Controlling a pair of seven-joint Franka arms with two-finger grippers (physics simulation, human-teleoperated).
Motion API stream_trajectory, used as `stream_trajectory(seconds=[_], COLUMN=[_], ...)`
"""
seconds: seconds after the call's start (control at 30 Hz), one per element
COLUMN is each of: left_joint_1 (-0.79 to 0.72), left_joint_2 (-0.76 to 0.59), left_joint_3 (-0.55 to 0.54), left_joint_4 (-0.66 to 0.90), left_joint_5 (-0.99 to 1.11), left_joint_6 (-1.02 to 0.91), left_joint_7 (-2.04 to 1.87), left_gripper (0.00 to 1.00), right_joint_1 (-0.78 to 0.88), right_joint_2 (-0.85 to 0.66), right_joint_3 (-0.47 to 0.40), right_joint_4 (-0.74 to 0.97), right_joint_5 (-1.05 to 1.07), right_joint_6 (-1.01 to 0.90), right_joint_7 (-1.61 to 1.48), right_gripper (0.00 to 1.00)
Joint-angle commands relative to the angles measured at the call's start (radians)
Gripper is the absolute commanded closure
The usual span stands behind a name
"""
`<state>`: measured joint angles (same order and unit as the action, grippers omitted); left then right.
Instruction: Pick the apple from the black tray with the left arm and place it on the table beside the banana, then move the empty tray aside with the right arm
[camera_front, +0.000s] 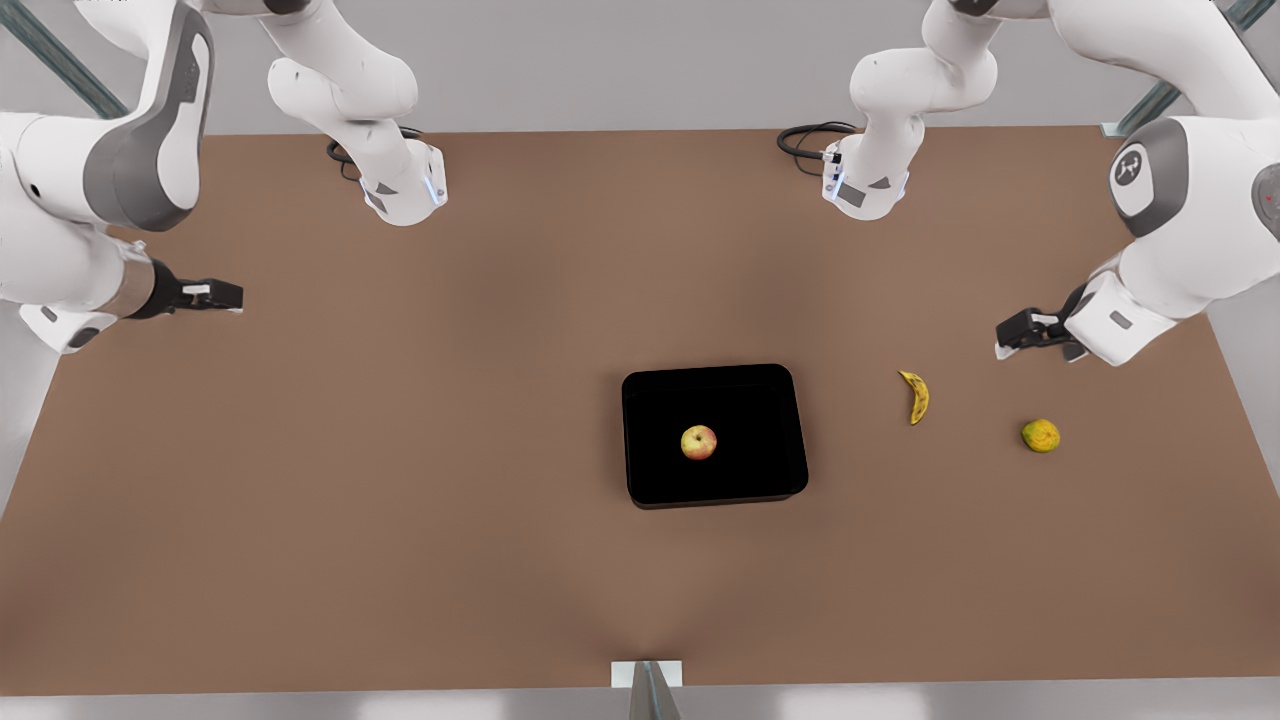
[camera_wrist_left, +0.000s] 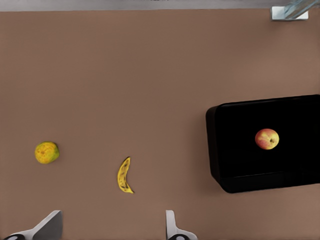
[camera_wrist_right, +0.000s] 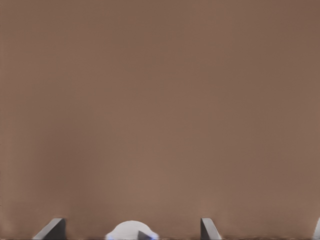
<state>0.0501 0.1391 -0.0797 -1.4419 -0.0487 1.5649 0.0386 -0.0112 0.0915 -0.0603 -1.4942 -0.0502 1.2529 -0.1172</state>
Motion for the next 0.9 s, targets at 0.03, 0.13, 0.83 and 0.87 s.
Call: stream_trajectory(seconds=[0.03, 0.13, 0.83, 0.87], left_joint_1=[-0.022, -0.122, -0.65, -0.641], left_joint_2=[-0.001, 0.005, 0.375, 0.392], left_joint_3=[-0.02, -0.02, 0.001, 0.003], left_joint_4=[-0.003, 0.005, -0.032, -0.012], left_joint_5=[0.012, 0.013, 0.168, 0.168], left_joint_6=[0.046, 0.035, 0.423, 0.423], left_joint_7=[0.112, 0.043, -0.974, -0.974], left_gripper=[0.0, 0.0, 0.0, 0.0], right_joint_1=[0.008, -0.047, 0.171, 0.151], right_joint_2=[0.039, 0.042, 0.123, 0.122], right_joint_3=[0.001, -0.012, 0.02, 0.024], right_joint_4=[-0.004, -0.003, 0.272, 0.272], right_joint_5=[-0.01, -0.065, 0.067, 0.067], right_joint_6=[-0.305, -0.336, 0.092, 0.089], right_joint_7=[-0.082, -0.087, 0.318, 0.317], right_gripper=[0.0, 0.0, 0.0, 0.0])
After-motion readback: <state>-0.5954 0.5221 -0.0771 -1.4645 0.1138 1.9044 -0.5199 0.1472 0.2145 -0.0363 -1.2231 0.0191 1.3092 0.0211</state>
